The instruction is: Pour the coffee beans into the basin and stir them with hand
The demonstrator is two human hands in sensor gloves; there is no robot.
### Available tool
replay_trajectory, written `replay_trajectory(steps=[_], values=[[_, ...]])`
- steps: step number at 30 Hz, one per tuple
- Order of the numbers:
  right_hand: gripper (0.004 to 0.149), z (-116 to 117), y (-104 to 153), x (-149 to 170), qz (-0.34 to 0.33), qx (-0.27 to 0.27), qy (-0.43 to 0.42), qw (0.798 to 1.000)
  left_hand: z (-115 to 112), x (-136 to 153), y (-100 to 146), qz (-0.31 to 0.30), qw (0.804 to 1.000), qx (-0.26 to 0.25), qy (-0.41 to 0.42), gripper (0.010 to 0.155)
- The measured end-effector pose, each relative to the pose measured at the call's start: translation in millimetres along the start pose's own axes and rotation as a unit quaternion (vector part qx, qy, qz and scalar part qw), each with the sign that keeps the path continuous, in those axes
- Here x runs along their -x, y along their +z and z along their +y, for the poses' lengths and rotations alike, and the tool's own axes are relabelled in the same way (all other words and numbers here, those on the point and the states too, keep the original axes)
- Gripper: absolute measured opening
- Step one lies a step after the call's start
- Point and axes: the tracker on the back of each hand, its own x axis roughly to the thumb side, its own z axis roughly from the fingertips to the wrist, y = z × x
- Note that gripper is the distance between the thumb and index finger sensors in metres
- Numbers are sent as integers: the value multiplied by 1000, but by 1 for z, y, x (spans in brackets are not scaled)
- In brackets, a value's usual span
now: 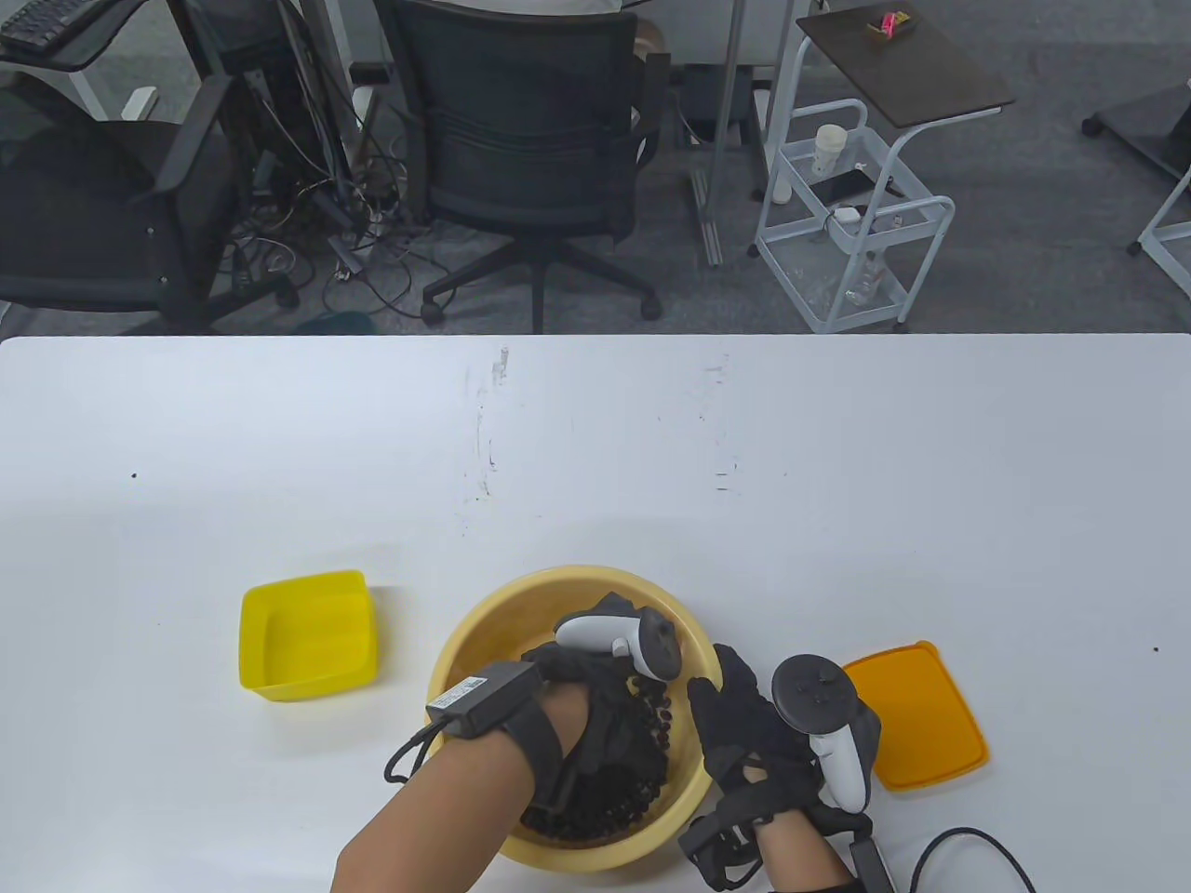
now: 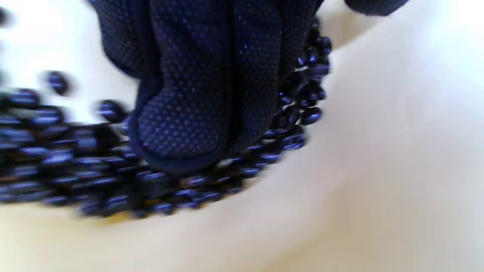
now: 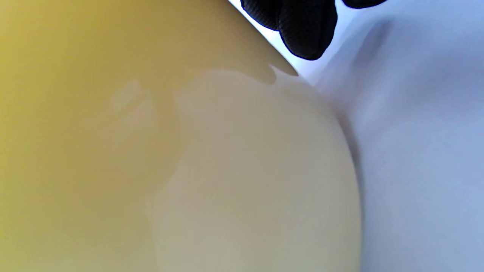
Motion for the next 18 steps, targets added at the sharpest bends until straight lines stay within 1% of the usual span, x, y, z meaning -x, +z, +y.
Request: replay_trajectory(steps=[1, 3, 4, 6, 8, 10, 13, 16, 17, 18], values=[[64, 0, 0, 0, 0, 0, 0, 1000, 2, -1, -1, -22, 1000, -9, 16, 66], [64, 0, 0, 0, 0, 1, 2, 1000, 9, -1, -1, -63, 995, -44, 57, 63], [64, 0, 0, 0, 0, 1, 1, 1000, 11, -1, -1, -69, 994, -53, 60, 62], [64, 0, 0, 0, 0, 0, 1, 1000, 16, 2, 3, -70, 990, -98, 72, 63], [64, 0, 0, 0, -1, 0, 1, 1000, 21, 6, 12, -59, 980, -170, 81, 64], [64, 0, 0, 0, -1, -1, 1, 1000, 24, 9, 19, -46, 974, -211, 63, 65], [64, 0, 0, 0, -1, -1, 0, 1000, 25, 10, 31, -13, 957, -289, 9, 64], [64, 0, 0, 0, -1, 0, 1, 1000, 24, 8, 36, 26, 942, -328, -63, 62], [64, 0, 0, 0, 0, -1, 0, 1000, 23, 6, 37, 44, 934, -338, -103, 61], [64, 0, 0, 0, 0, -1, -1, 1000, 22, 5, 37, 58, 931, -335, -131, 61]])
